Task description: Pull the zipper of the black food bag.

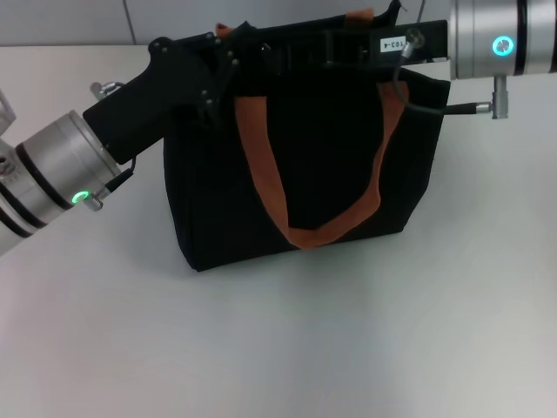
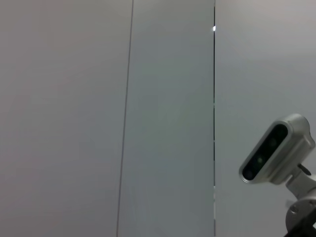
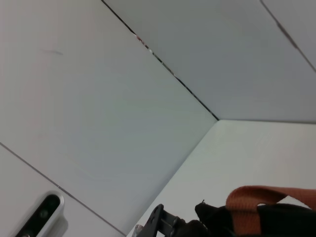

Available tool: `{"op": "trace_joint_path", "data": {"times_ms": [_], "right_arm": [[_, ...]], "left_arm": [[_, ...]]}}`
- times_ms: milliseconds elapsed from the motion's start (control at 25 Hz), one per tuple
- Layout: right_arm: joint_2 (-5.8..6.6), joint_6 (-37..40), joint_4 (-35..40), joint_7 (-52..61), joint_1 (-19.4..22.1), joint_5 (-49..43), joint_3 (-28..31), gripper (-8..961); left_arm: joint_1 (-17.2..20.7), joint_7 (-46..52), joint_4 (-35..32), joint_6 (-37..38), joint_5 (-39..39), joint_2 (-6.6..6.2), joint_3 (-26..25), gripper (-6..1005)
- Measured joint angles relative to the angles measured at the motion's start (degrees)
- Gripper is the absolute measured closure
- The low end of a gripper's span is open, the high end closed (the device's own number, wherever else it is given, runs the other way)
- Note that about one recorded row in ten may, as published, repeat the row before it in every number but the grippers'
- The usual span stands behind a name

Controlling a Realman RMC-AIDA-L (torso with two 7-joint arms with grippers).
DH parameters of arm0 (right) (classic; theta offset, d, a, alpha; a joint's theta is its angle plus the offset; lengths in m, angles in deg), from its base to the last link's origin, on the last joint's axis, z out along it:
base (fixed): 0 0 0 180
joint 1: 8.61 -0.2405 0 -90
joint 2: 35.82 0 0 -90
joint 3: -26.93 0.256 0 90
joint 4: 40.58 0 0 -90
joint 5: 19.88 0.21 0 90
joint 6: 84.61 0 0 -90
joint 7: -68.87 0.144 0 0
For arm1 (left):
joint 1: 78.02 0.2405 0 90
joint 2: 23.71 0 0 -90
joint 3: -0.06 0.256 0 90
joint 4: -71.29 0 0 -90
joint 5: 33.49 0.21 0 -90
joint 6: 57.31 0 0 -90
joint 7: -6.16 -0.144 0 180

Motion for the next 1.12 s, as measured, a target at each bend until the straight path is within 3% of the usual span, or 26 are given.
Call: {"op": "trace_joint_path", "data": {"times_ms": [520, 1120], "right_arm": [[0.97, -0.4, -0.3, 9.5, -2.7, -1.3, -2.0, 954], [0.26, -6.1, -1.1, 11.6, -4.9, -3.2, -5.6, 954]], "left_arm": [[2.7, -3.0, 0.2, 0.3, -0.8, 0.00, -0.4, 915], [3.7, -4.3, 1.0, 0.0, -1.4, -0.01, -1.5, 913]]}}
